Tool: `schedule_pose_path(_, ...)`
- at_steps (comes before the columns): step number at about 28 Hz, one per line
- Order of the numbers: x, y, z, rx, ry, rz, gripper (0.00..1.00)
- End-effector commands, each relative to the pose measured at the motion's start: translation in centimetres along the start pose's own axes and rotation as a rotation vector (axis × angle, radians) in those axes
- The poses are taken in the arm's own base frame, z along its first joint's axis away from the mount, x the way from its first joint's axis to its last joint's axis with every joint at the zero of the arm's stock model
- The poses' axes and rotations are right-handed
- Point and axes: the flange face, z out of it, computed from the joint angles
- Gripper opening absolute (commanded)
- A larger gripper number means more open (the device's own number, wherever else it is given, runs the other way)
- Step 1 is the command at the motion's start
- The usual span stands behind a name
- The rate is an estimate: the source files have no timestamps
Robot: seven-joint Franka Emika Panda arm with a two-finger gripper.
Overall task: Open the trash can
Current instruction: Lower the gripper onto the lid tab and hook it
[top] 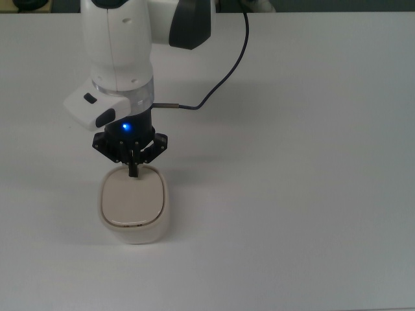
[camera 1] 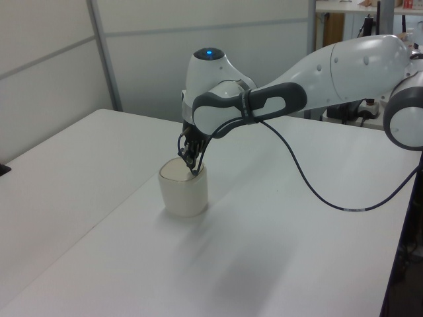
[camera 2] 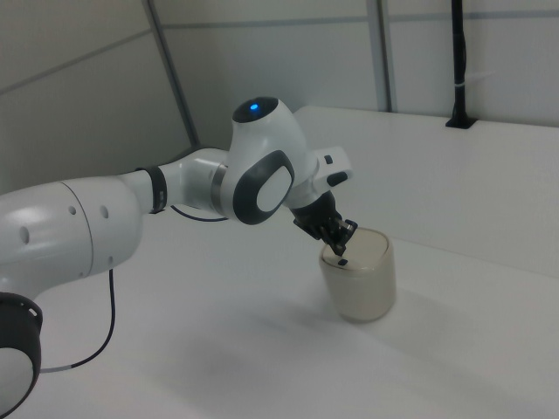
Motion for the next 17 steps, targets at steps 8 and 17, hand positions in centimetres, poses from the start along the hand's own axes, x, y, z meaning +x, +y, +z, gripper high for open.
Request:
schedule_pose_path(8, -0.1, 0.4, 2.5, -0.013, -0.014, 0.008, 0.00)
schedule_pose_path(17, 0.4, 0.7, 0.4, -0.007, 0.015, 0.022, 0.00)
